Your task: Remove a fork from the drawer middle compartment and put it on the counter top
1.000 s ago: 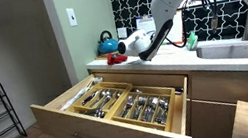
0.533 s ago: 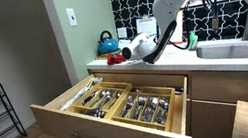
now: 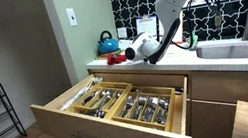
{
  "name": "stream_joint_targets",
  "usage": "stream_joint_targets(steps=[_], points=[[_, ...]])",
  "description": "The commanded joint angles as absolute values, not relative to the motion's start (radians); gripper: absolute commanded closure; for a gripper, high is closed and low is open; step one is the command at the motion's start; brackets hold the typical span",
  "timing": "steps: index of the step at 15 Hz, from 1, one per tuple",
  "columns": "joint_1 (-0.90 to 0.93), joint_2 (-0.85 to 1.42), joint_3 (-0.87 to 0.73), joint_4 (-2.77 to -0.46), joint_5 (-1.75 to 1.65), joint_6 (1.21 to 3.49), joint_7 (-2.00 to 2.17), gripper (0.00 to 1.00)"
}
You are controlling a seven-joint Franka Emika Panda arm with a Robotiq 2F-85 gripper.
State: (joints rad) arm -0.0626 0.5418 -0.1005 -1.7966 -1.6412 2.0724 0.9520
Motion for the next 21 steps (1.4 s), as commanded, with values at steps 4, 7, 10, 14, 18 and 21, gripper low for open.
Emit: stream_joint_targets(steps=[4,7,10,14,18,21], points=[[-0.101,0.500,-0.087,-1.869,-1.698,2.124,1.034,0.57],[-0.107,0.490,-0.085,-1.879,-1.697,2.137,1.039,0.60],[-0.124,0.427,-0.069,-1.923,-1.653,2.201,1.008,0.29],[-0.159,0.286,-0.057,-2.027,-1.524,2.363,0.885,0.01],[-0.165,0.127,-0.067,-2.153,-1.265,2.447,0.665,0.00],[-0.164,0.027,-0.082,-2.216,-1.049,2.558,0.520,0.00]])
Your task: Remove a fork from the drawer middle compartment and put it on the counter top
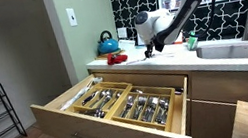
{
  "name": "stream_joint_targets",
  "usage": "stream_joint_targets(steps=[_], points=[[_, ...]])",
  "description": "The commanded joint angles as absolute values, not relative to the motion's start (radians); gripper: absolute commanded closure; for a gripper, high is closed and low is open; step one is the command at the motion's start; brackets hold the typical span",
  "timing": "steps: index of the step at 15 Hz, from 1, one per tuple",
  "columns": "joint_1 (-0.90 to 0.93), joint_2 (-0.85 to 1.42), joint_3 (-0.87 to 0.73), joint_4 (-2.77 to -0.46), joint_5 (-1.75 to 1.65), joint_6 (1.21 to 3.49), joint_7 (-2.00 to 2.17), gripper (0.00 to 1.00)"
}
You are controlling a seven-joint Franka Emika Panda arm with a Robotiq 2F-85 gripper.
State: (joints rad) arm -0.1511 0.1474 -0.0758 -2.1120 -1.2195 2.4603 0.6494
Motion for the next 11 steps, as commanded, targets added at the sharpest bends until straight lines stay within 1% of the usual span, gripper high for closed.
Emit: stream_joint_targets(steps=[1,5,6,11], points=[[-0.162,0.008,-0.089,-2.228,-0.979,2.599,0.474,0.01],[-0.151,0.000,-0.098,-2.245,-0.650,2.743,0.248,0.00],[-0.144,0.007,-0.100,-2.212,-0.762,2.677,0.332,0.00],[-0.142,0.008,-0.102,-2.208,-0.744,2.685,0.310,0.00]])
